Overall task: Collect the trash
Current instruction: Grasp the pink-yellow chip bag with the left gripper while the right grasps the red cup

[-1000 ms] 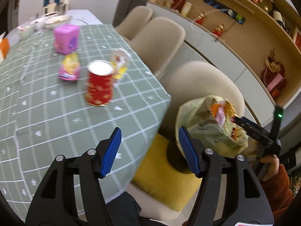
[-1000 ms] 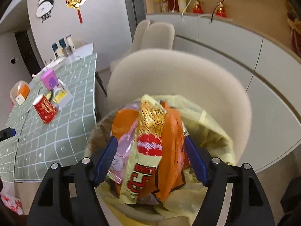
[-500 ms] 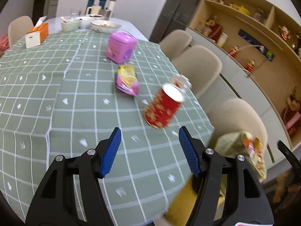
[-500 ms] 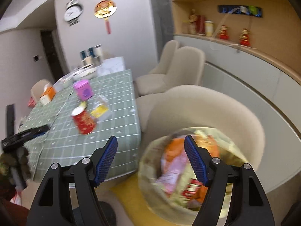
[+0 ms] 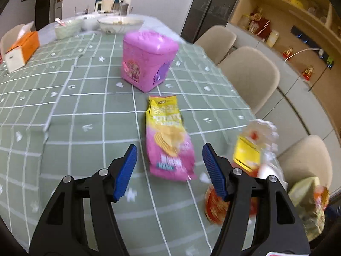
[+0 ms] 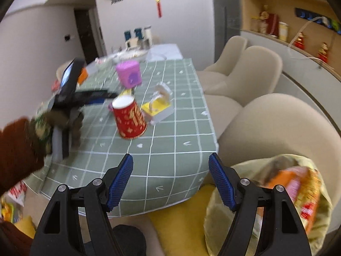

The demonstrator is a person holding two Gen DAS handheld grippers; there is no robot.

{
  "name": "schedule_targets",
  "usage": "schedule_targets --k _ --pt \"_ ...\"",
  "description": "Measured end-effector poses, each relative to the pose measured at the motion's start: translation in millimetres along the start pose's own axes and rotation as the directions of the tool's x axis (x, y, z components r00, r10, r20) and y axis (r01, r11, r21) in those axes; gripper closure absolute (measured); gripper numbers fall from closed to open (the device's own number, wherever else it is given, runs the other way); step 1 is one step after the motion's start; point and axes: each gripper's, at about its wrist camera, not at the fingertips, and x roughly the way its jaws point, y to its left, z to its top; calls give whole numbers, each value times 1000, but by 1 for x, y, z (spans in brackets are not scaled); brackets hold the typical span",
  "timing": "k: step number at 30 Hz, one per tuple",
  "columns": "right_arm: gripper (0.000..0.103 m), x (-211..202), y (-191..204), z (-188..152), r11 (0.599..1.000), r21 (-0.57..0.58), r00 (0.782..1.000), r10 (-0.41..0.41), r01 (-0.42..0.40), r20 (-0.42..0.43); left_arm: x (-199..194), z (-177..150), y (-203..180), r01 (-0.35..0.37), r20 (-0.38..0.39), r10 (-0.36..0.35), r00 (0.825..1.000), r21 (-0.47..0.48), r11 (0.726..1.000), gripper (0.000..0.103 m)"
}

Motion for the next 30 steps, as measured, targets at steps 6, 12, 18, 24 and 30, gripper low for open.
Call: schedule_targets --k 6,12,18,24,30 --pt "33 39 16 -9 994 -105 998 -20 14 -55 25 -6 8 -3 -63 2 998 -27 1000 87" --pt "33 71 19 -17 990 -140 993 19 -35 -119 -1 -20 8 27 -83 -33 996 -65 997 92" --pt "33 88 36 -2 985 -169 994 1 -19 -106 -26 -35 7 3 -100 -6 995 -33 999 92" --pt "33 93 51 17 976 -191 993 98 -108 -59 -47 -59 22 0 -114 -9 993 -80 997 92" --pt "33 121 74 42 962 -254 994 109 -104 5 -58 -77 38 8 -125 -24 992 -125 992 92"
